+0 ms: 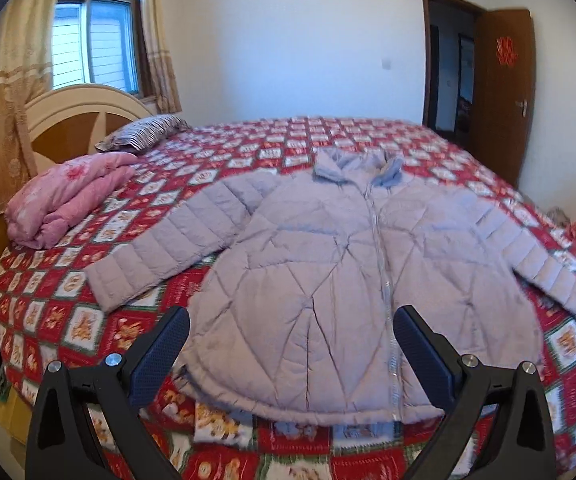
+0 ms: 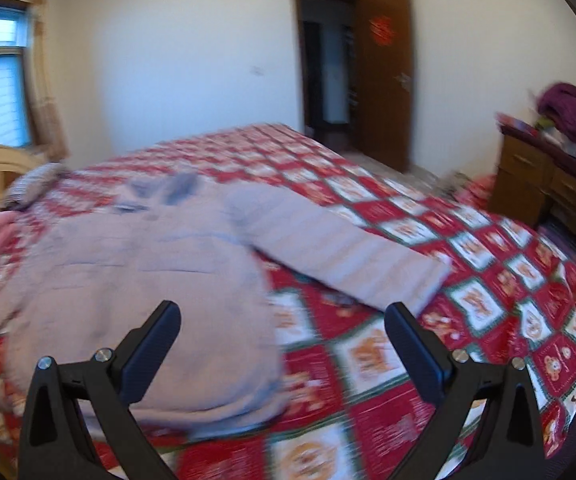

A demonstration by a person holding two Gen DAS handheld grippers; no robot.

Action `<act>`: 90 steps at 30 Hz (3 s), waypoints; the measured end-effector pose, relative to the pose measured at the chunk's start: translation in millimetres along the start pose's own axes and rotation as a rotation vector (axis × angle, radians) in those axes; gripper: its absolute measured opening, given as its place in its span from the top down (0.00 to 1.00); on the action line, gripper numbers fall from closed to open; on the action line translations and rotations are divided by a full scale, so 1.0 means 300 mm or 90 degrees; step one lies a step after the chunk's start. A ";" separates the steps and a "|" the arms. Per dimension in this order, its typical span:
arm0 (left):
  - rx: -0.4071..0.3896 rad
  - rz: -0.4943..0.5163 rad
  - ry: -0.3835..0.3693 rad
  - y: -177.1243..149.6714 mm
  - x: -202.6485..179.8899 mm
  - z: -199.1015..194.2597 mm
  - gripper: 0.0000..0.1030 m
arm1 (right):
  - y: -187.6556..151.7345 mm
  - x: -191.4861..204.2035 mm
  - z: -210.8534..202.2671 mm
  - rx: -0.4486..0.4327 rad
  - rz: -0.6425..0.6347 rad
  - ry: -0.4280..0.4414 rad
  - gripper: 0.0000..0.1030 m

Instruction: Fold large clothes

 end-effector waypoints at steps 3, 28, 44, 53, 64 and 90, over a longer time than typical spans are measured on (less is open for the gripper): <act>0.020 -0.004 -0.005 0.009 -0.004 0.116 0.01 | -0.021 -0.148 0.144 0.054 0.057 -0.044 0.01; 0.089 0.041 0.090 0.196 0.024 0.690 0.01 | 0.060 -0.445 0.549 0.137 0.097 -0.116 0.88; 0.099 -0.024 0.085 0.298 0.164 0.775 0.01 | 0.442 0.151 0.489 -0.015 -0.098 0.001 0.89; 0.111 -0.049 0.113 0.307 0.264 0.879 0.01 | 0.412 0.578 0.571 -0.025 -0.189 0.088 0.89; 0.130 -0.059 0.128 0.278 0.328 0.910 0.01 | 0.278 0.923 0.691 0.010 -0.255 0.157 0.90; 0.217 0.051 -0.102 0.308 -0.412 1.036 0.39 | 0.071 0.377 0.581 0.085 -0.135 0.156 0.20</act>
Point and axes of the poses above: each gripper's, at about its wrist camera, not at the fingertips, and z roughly the way its jaws point, x to its left, y to its top, the point moved 5 cm from there along z, roughly the way its jaws point, and after that the axes turned 1 degree about -x, right-handed, at the moved point
